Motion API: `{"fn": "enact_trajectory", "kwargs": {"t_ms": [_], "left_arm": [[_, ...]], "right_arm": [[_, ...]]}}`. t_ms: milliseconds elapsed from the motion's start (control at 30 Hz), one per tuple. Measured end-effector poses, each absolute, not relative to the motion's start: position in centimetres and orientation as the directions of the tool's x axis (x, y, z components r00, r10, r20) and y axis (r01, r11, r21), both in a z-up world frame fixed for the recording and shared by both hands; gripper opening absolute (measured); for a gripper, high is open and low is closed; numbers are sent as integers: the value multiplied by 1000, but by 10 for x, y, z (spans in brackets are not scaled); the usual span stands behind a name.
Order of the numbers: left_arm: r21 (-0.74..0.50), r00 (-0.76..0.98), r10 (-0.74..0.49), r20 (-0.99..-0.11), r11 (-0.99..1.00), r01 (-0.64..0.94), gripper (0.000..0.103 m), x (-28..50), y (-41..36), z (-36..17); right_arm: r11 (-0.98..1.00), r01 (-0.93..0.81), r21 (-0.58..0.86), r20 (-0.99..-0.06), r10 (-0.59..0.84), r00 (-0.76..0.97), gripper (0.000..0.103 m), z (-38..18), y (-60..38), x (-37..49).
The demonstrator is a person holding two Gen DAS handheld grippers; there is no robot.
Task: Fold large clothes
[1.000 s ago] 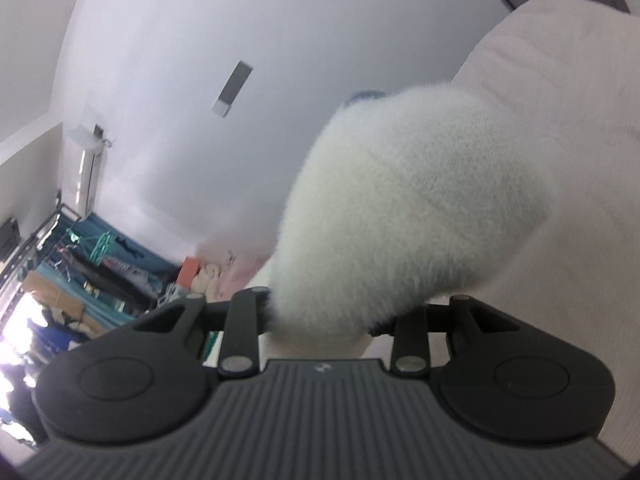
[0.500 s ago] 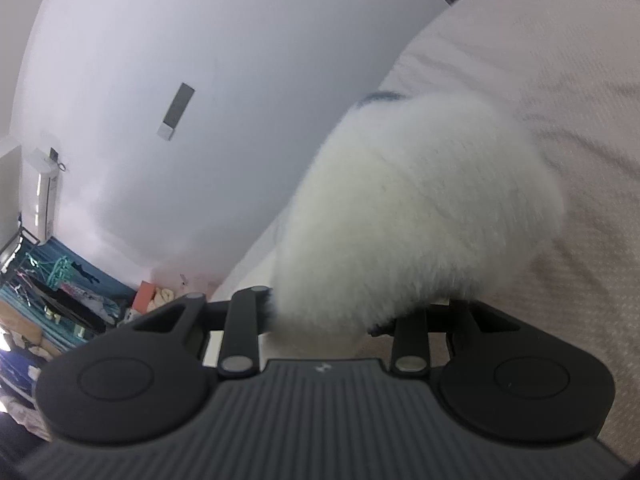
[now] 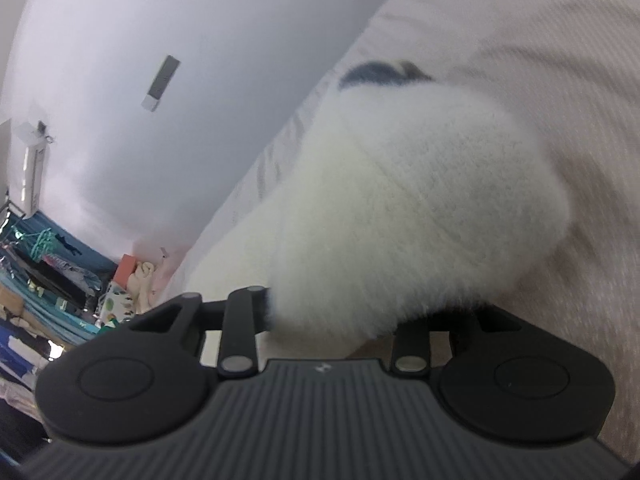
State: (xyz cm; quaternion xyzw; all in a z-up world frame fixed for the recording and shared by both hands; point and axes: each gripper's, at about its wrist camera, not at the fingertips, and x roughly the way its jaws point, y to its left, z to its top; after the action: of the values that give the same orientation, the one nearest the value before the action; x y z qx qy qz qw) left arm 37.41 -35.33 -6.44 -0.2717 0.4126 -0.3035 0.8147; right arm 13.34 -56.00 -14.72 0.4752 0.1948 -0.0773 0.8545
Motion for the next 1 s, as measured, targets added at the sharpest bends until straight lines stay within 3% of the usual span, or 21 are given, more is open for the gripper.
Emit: {"fn": "enact_trajectory", "kwargs": {"t_ms": [333, 600, 933, 1000], "left_arm": [[-672, 408, -709, -576, 694, 259, 63, 355, -339, -69], [-502, 471, -590, -656, 807, 311, 67, 312, -321, -18], [-306, 608, -538, -584, 840, 449, 68, 215, -305, 100], [-291, 624, -539, -566, 839, 460, 72, 198, -302, 117]], "right_arm": [[517, 388, 763, -473, 37, 880, 53, -151, -548, 121], [628, 465, 624, -584, -21, 811, 57, -98, -531, 83], [831, 318, 457, -427, -108, 898, 57, 29, -475, 23], [860, 288, 422, -394, -112, 912, 57, 51, -460, 14]]}}
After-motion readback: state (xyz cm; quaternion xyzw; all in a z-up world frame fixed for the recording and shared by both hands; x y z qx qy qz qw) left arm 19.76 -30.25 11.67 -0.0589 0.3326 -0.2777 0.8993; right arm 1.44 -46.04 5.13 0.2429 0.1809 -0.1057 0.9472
